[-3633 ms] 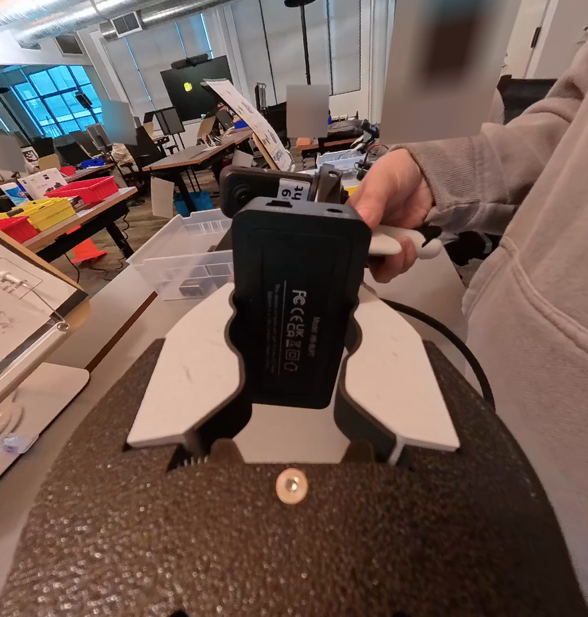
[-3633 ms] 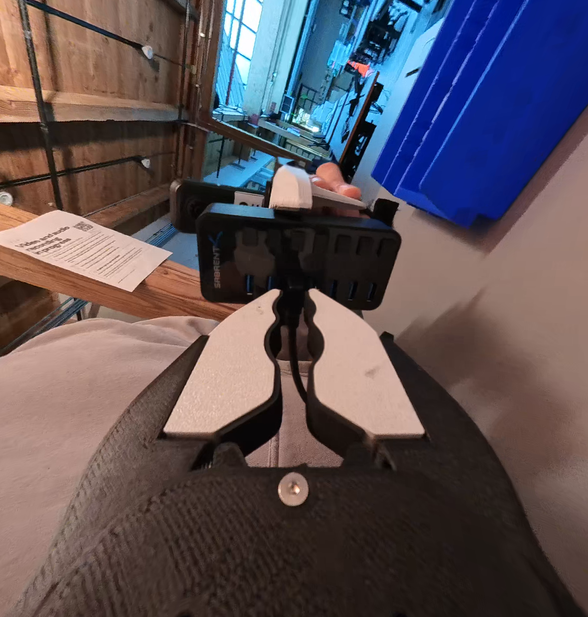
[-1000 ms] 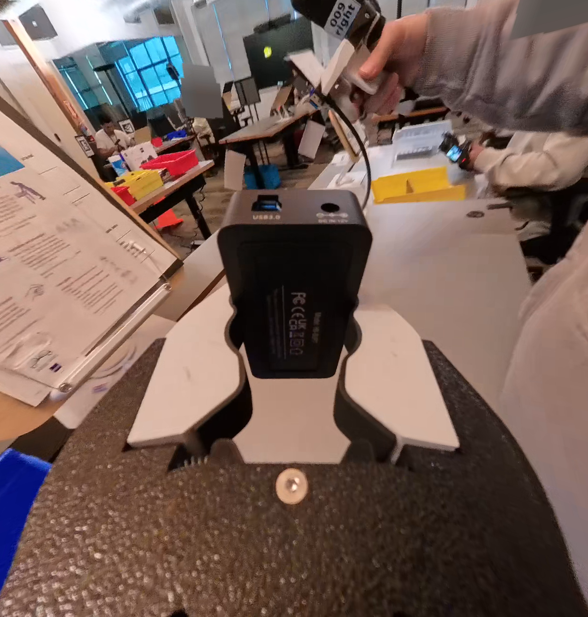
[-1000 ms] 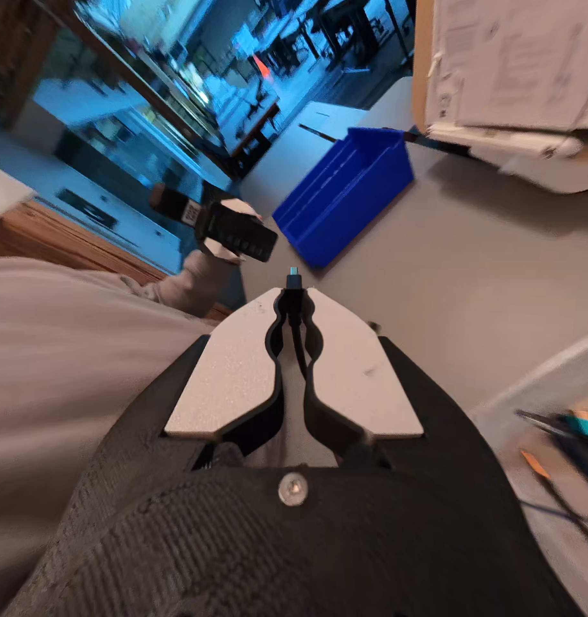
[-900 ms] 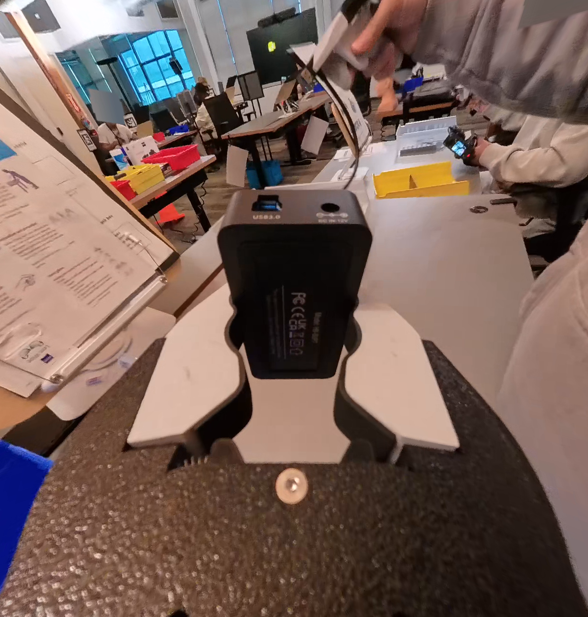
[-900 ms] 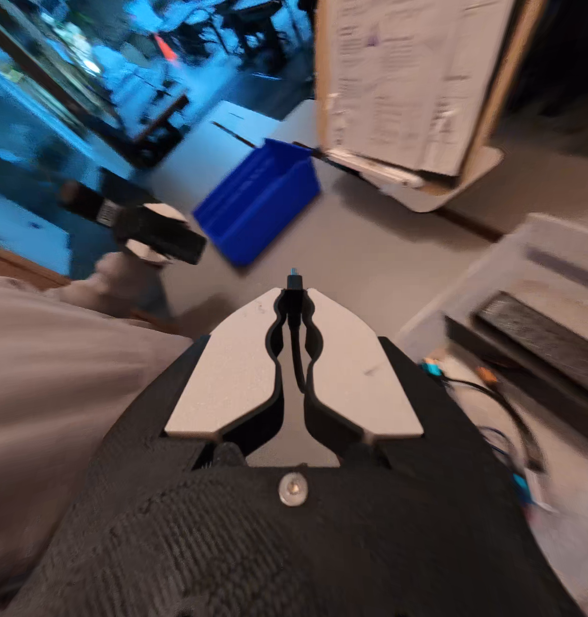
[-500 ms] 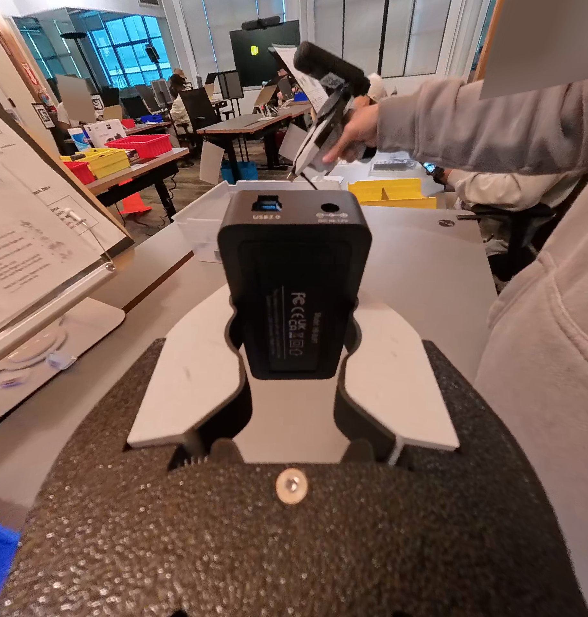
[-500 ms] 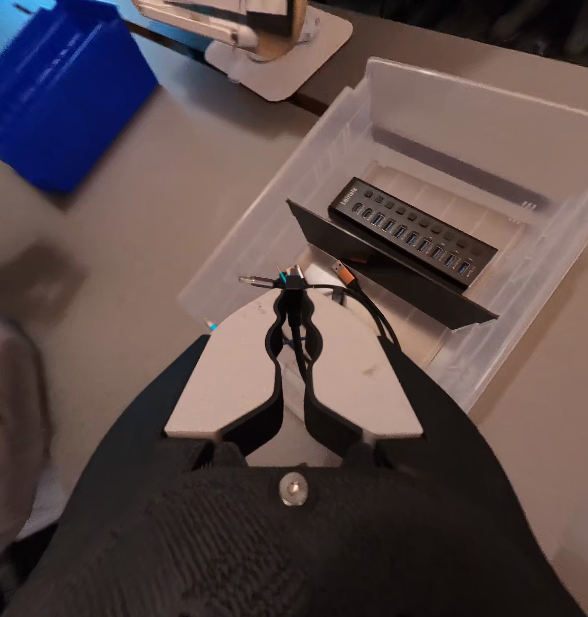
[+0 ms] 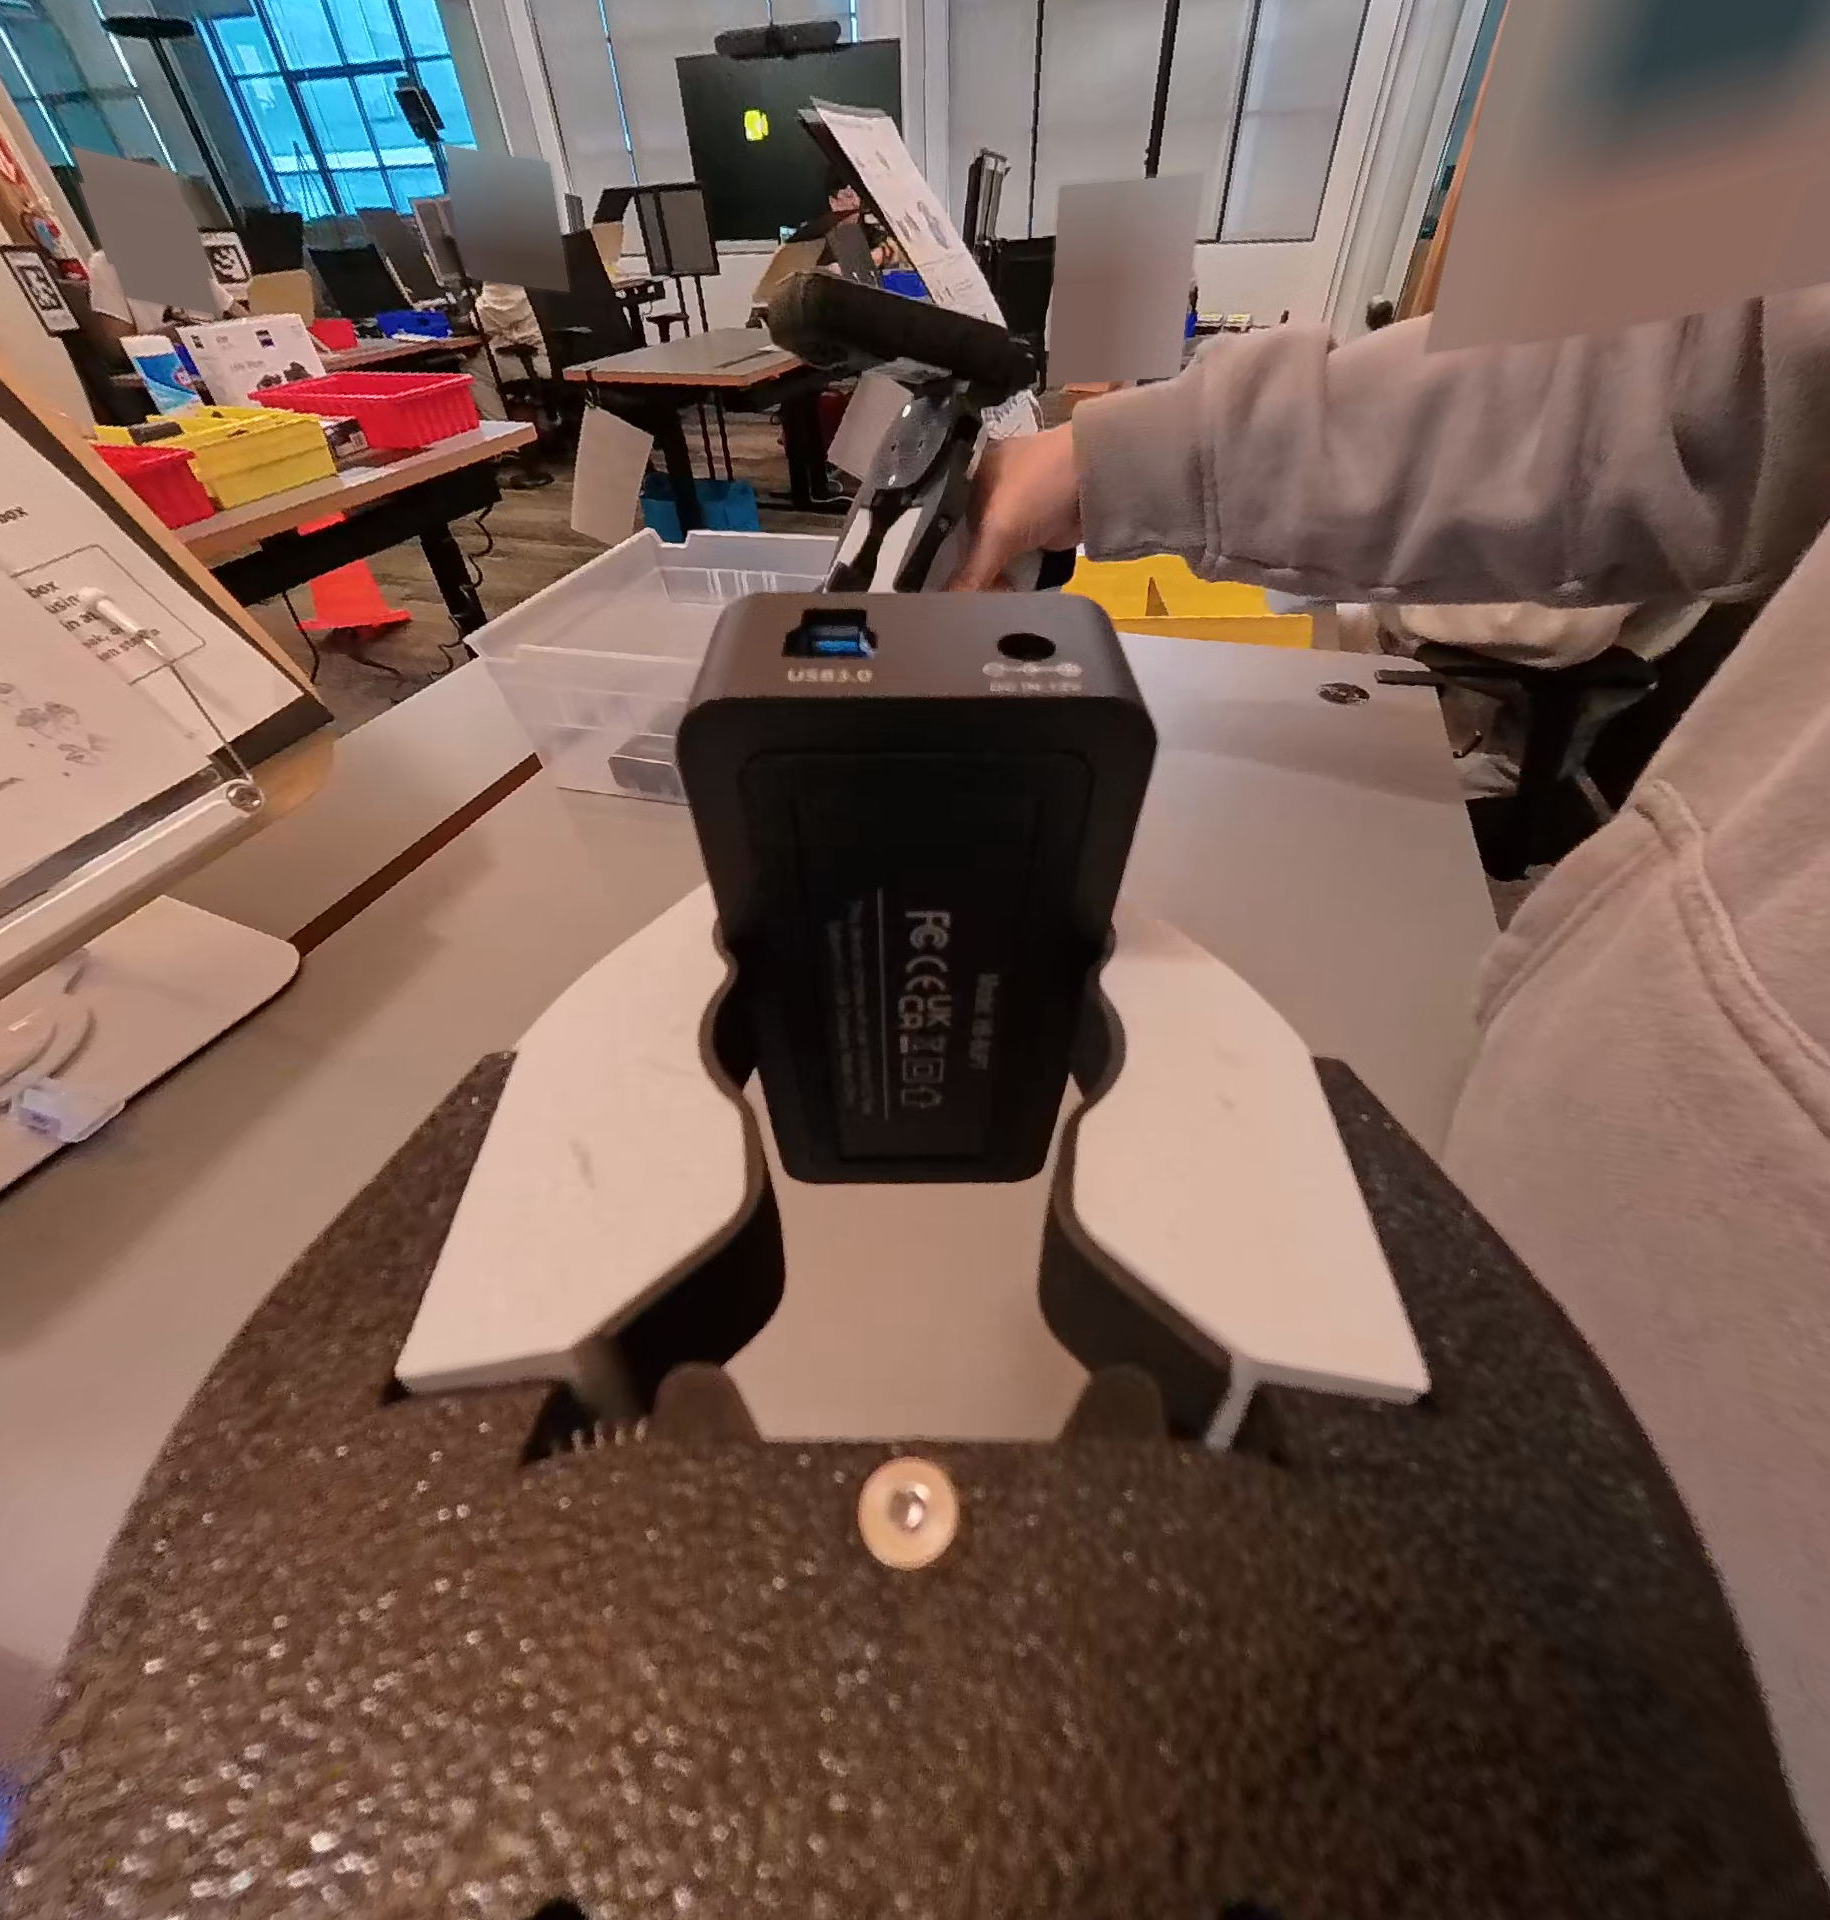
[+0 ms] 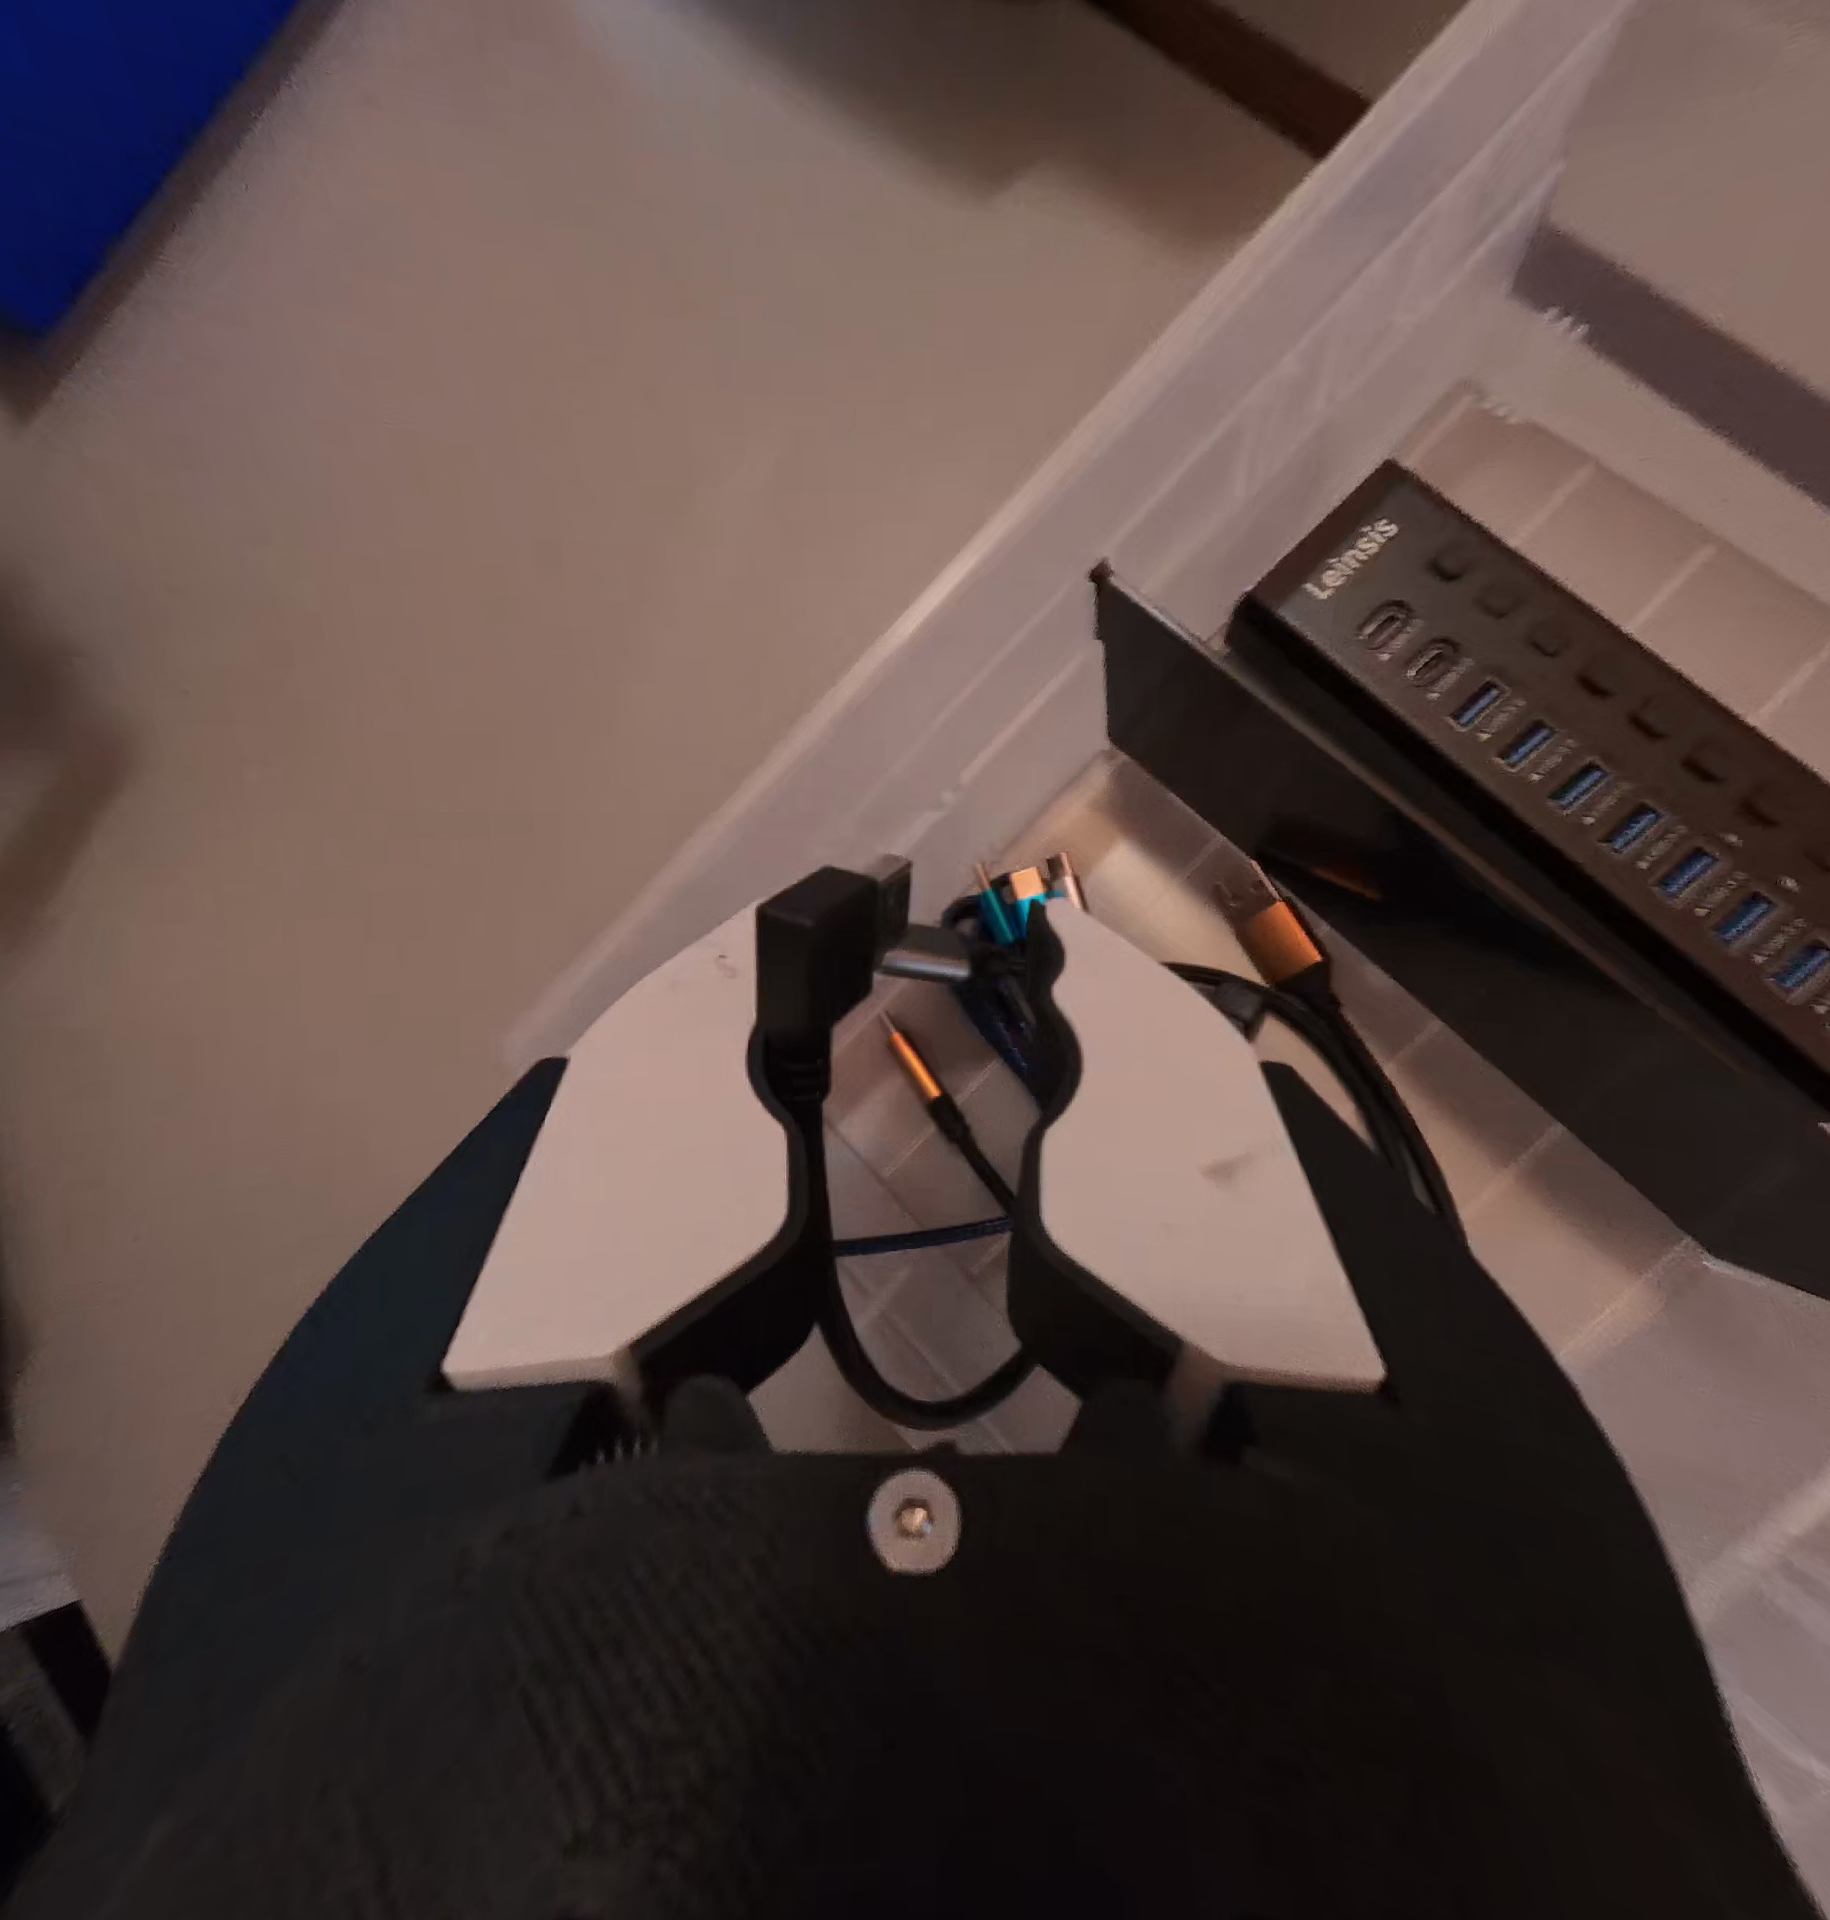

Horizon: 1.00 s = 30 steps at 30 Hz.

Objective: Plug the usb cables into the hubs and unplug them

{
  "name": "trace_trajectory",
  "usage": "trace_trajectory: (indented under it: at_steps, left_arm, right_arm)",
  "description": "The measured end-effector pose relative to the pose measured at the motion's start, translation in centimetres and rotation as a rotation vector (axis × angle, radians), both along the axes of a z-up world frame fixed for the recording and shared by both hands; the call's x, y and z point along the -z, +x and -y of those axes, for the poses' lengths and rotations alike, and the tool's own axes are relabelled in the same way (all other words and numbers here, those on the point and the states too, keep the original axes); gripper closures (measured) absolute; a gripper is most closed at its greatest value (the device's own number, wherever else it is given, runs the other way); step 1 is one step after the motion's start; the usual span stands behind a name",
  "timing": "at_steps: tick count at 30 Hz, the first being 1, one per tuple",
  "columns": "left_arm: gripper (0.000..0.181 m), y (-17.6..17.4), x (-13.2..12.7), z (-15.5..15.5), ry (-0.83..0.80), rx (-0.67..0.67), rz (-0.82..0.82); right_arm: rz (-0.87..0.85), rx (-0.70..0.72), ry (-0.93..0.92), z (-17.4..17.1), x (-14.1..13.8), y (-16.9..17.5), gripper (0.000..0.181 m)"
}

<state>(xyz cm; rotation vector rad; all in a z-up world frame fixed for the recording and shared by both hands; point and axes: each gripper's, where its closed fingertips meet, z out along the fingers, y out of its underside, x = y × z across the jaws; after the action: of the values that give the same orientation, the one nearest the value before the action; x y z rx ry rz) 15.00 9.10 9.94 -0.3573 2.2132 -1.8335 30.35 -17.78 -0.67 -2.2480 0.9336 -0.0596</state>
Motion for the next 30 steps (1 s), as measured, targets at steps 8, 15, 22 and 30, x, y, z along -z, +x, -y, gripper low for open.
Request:
trace_trajectory:
  at_steps: [8,15,22,30]
  left_arm:
    - [0.123,-0.5,0.4,-0.2,-0.004,-0.009,-0.016]
    - [0.122,-0.4,0.0,0.5,-0.021,0.013,-0.015]
    - [0.122,-1.2,-0.2,1.7,-0.082,0.096,-0.062]
    - [0.122,-1.8,0.7,3.0,-0.018,0.173,-0.080]
  right_arm:
    - [0.122,-0.003,0.108,0.1,-6.4,-0.4,0.102]
    - [0.153,0.061,0.030,1.4,-7.1,-1.2,0.102]
    - [0.256,-0.187,0.434,-12.2,-12.8,-9.1,0.090]
    - [0.469,-0.517,0.518,-25.6,-14.9,-16.8,0.096]
